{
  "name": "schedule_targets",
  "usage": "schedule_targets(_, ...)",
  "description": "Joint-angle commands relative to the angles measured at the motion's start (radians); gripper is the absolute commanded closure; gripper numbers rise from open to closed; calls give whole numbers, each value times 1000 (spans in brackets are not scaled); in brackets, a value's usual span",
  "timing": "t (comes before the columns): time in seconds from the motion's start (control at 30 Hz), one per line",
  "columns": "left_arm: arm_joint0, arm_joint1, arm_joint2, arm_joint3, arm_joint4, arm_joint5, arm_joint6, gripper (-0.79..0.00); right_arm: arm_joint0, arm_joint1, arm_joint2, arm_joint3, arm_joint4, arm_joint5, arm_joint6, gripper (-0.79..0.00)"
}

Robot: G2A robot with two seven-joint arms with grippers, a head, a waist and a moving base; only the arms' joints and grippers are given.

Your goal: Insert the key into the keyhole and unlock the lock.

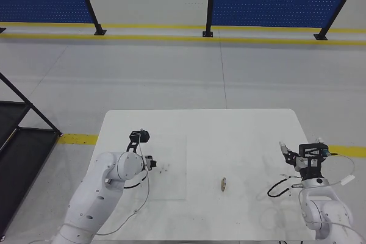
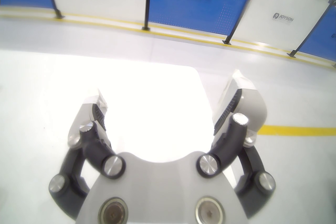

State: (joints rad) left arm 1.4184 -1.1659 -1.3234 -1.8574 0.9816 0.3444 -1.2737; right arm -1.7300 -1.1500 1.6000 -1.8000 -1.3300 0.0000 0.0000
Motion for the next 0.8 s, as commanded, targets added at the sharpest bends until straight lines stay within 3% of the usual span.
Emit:
schedule_targets(0.0, 12, 2, -10, -22, -2, -4, 2, 0, 0, 0, 0, 0, 0, 0, 0, -785)
schedule_targets(0.23, 52, 5, -52, -81, -75, -48, 59, 0, 0, 0, 0, 0, 0, 0, 0, -785)
schedule_targets(0.47, 118, 10, -157, -137, -318, -177, 129, 0, 0, 0, 0, 0, 0, 0, 0, -785)
schedule_targets(0.77, 148, 22, -341, -20, -776, -370, 73, 0, 0, 0, 0, 0, 0, 0, 0, -785)
